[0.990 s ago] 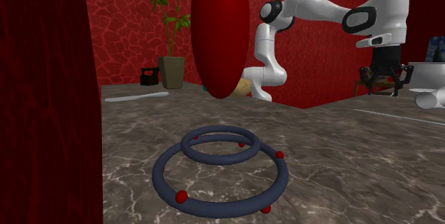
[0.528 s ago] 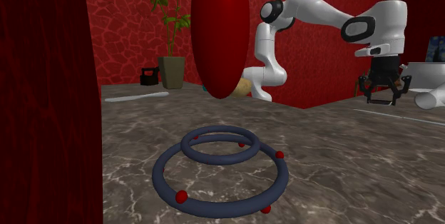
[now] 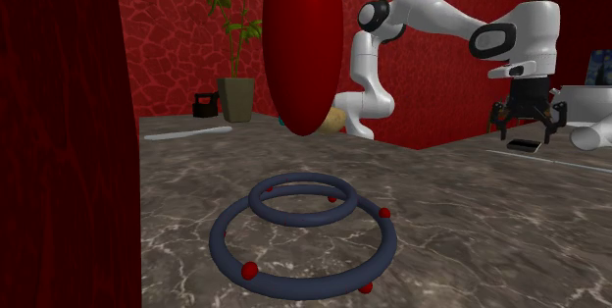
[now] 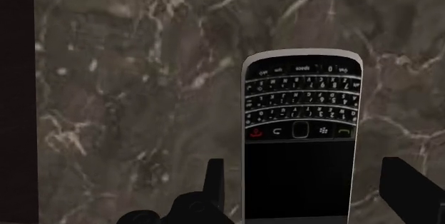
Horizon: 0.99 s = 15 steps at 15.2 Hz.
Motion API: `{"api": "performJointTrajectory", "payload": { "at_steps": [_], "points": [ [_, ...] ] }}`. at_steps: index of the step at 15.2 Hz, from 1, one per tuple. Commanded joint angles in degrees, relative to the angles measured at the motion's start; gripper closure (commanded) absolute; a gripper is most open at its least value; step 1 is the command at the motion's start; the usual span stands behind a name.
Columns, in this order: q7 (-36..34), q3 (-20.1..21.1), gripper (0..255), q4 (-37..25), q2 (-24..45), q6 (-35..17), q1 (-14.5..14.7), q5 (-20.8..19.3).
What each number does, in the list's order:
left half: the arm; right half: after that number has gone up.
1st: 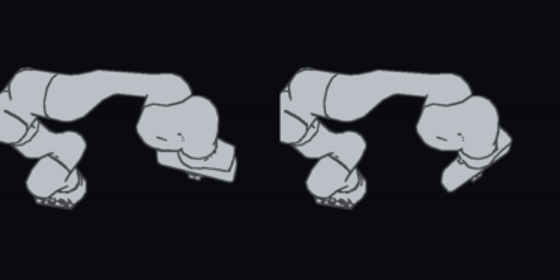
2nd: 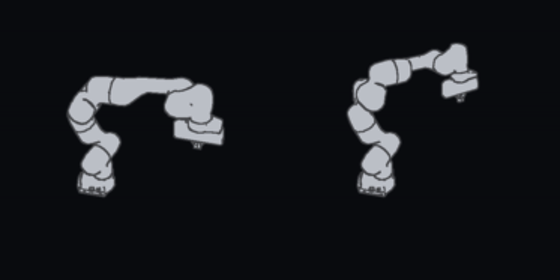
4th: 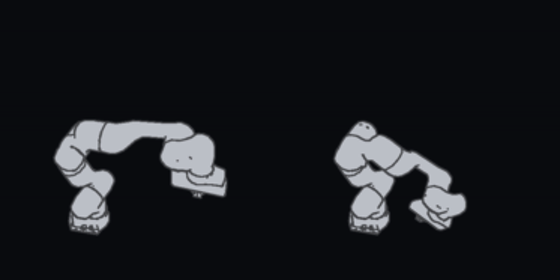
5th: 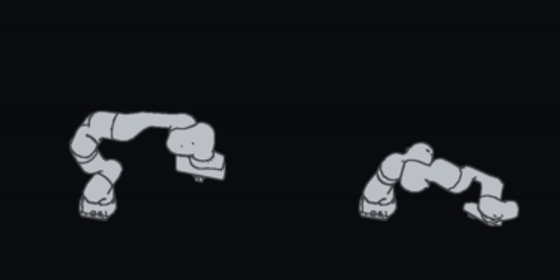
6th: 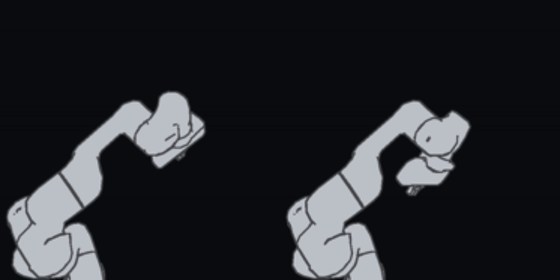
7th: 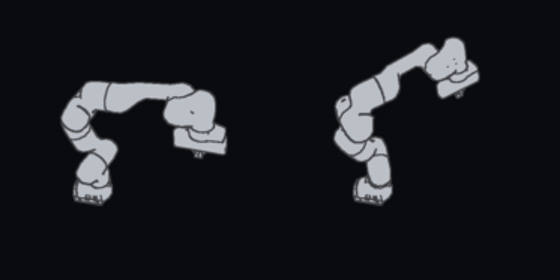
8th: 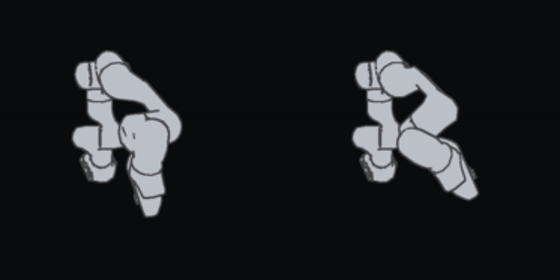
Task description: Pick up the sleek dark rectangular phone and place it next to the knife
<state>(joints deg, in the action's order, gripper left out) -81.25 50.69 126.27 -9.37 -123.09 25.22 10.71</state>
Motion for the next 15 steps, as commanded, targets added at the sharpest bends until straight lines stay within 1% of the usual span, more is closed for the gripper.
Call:
{"api": "performJointTrajectory", "payload": {
  "at_steps": [1, 4, 8, 15],
  "points": [
    [0.0, 0.0, 0, 0.0, 0.0, 0.0, 0.0, 0.0],
    [0.0, 0.0, 0, 0.0, 0.0, 0.0, 0.0, 0.0],
    [1.9, -2.3, 0, -4.6, -3.9, 7.7, 0.4, 2.3],
    [1.9, -2.3, 0, -4.6, -3.9, 7.7, 0.4, 2.3]
  ]
}}
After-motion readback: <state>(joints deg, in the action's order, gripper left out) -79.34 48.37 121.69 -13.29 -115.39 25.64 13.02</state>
